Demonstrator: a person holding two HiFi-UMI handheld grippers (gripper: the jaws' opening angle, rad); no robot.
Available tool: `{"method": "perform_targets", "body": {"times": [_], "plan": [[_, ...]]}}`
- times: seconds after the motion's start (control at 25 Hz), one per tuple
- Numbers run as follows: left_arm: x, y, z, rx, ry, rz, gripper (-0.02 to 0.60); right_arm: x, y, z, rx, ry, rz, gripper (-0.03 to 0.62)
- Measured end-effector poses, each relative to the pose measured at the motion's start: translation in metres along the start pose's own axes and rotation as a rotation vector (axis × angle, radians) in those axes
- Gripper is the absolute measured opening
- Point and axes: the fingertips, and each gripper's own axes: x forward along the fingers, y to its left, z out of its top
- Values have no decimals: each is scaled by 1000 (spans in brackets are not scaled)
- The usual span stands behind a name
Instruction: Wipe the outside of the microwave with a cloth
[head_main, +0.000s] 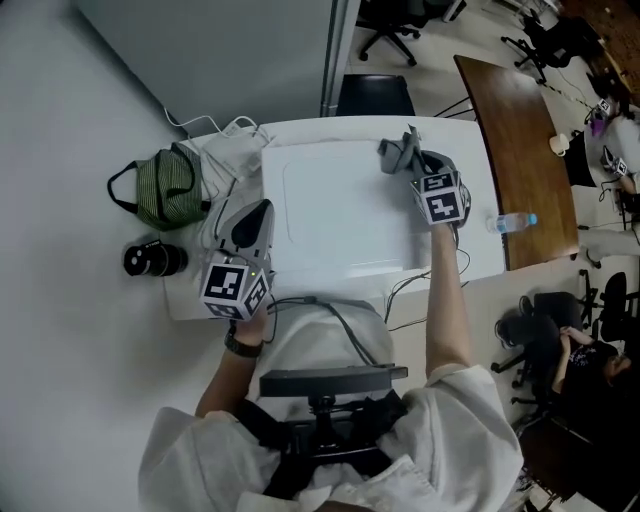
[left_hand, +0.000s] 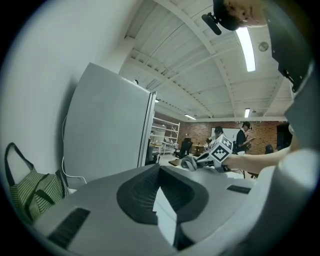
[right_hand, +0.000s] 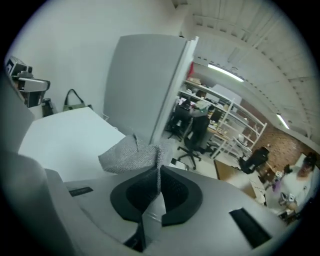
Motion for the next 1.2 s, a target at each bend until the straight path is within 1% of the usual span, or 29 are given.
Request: {"method": "perform_targets", "body": {"times": [0.12,0.2,0.28,0.36,0.4,0.48,0.56,0.6,0.68,0.84,0.92,0.96,1.04,1.08,1.12,1.2], "plan": [[4,-6,-2,21,13,-35,25,-13,-63,-42,38,79,-119,29],[4,-10,0,26,7,-53,25,-21,-93,-64,65,133,-190,29],[-1,-14,1,29,-3,-62,25,-30,-108,-77,94,168,-238,29],[-7,-18,1,46,7,-77,25,-37,-103,-78,103,177,-250,29],[-8,-20,0,61,18,-89,25,-39,-93,-73,88,176,-245,29],[-11,-21,-1,100,37,-113,25,-41,-61,-56,10,173,-221,29],[-13,-17,-1,126,44,-121,25,-39,-16,-31,-95,163,-168,29],[-15,-14,-2,127,46,-119,25,-37,12,-16,-144,148,-128,29],[-16,-7,-1,118,41,-113,25,-30,75,16,-222,91,-20,29],[-10,1,5,85,15,-87,25,-31,211,85,-336,-79,223,29],[-10,6,9,56,-7,-64,25,-42,266,111,-380,-142,331,29],[-11,8,11,45,-17,-54,25,-46,287,116,-412,-162,367,29],[-12,13,14,37,-26,-41,25,-56,312,122,-485,-185,407,29],[-12,15,14,37,-22,-37,25,-60,316,122,-520,-187,410,29],[-13,17,14,39,-15,-34,25,-61,313,120,-541,-184,402,29],[-17,19,13,42,-6,-32,25,-62,286,109,-515,-160,356,29]]}}
